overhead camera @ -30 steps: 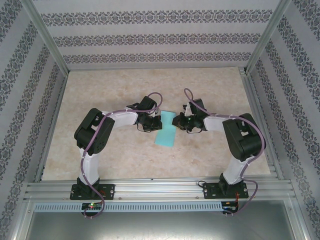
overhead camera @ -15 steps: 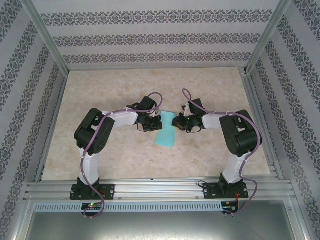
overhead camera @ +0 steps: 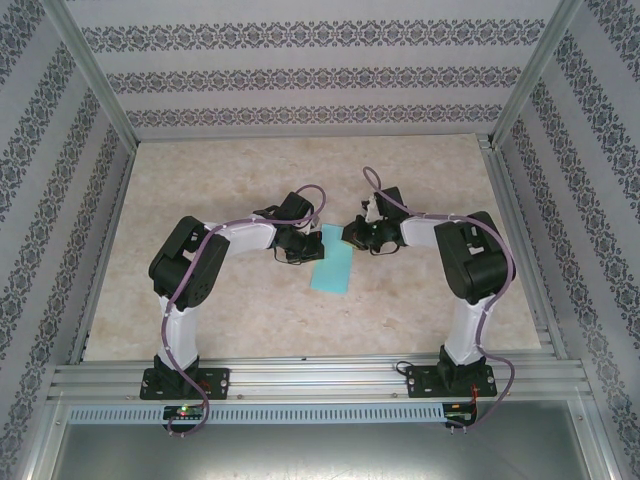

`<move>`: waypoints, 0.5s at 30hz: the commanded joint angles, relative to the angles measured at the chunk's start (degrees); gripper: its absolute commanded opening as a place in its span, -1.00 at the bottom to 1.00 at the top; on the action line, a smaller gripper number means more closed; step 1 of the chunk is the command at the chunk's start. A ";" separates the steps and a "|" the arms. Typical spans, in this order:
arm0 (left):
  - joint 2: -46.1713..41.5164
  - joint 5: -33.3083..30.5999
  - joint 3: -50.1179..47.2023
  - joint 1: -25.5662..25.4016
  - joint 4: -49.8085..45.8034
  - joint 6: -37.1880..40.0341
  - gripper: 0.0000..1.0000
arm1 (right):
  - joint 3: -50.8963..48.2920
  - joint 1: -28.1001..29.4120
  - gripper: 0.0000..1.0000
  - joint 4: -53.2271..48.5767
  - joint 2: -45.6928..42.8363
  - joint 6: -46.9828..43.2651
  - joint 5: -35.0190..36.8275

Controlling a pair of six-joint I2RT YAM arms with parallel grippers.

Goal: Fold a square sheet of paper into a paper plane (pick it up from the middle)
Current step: First fold the paper in half at the center of the table.

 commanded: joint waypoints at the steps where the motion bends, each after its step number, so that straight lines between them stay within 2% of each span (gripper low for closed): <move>1: 2.31 -0.76 -0.29 -0.86 -5.44 1.50 -1.00 | -0.92 -0.48 -0.80 -0.34 2.06 -1.19 1.15; 10: 2.14 -0.86 -0.34 -0.82 -5.84 1.83 -1.00 | 3.89 -1.64 -0.80 -3.08 -3.00 -1.00 -2.01; 15: 2.20 -0.63 -0.34 -0.82 -5.84 1.82 -1.00 | 7.44 -2.52 -0.80 -5.47 -1.38 -2.23 -2.31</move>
